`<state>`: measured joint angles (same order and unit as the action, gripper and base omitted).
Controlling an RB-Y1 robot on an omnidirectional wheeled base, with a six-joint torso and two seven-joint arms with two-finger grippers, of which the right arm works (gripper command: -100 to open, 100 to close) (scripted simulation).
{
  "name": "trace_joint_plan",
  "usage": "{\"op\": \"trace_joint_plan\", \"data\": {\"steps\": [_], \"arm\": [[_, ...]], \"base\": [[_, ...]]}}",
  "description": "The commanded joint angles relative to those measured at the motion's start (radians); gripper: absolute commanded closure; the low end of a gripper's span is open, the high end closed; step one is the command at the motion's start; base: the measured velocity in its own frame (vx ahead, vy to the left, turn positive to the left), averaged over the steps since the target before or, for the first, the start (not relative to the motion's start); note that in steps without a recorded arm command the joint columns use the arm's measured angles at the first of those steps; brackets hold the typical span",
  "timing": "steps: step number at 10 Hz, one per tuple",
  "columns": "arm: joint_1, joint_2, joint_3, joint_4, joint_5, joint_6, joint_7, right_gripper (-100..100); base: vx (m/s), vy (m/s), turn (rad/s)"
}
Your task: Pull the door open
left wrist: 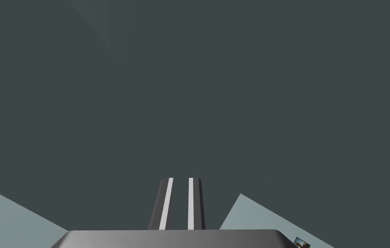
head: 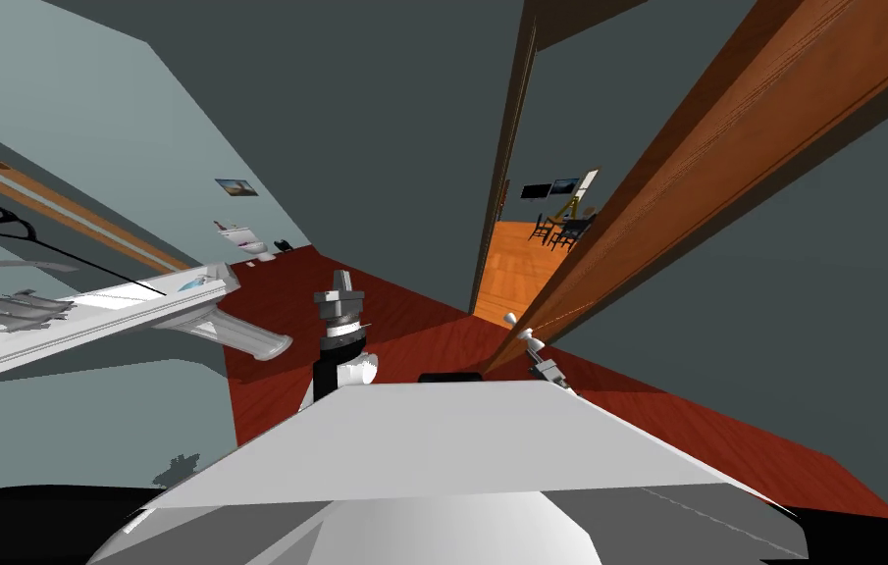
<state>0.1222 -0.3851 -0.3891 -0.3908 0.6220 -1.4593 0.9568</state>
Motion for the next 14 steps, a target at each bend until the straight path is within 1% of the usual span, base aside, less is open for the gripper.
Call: {"op": "trace_joint_plan", "data": {"steps": [1, 5, 6, 7, 9, 11, 12, 13, 14], "arm": [[0.009, -0.009, -0.01, -0.012, 0.004, 0.002, -0.002, -100], [0.006, -0.019, -0.02, -0.007, 0.021, -0.019, 0.006, -100], [0.006, -0.019, -0.02, -0.018, 0.021, -0.019, 0.006, -100], [0.004, -0.022, -0.023, -0.005, 0.028, -0.027, 0.008, -100], [0.004, -0.022, -0.023, -0.005, 0.028, -0.027, 0.008, -100], [0.004, -0.022, -0.023, -0.005, 0.028, -0.027, 0.008, -100], [0.02, -0.009, -0.014, -0.01, 0.035, -0.029, 0.006, -100], [0.002, -0.015, -0.025, -0.006, 0.024, -0.001, -0.007, -100], [0.002, -0.015, -0.025, 0.018, 0.024, -0.001, -0.007, -100]], "base": [[-0.194, -0.094, 0.08], [-0.174, -0.091, 0.061], [-0.11, -0.096, 0.015], [-0.131, -0.101, 0.061], [-0.066, -0.059, 0.024], [0.006, 0.003, -0.014], [-0.005, 0.016, -0.005], [-0.055, -0.015, 0.247], [-0.058, -0.027, 0.148]]}}
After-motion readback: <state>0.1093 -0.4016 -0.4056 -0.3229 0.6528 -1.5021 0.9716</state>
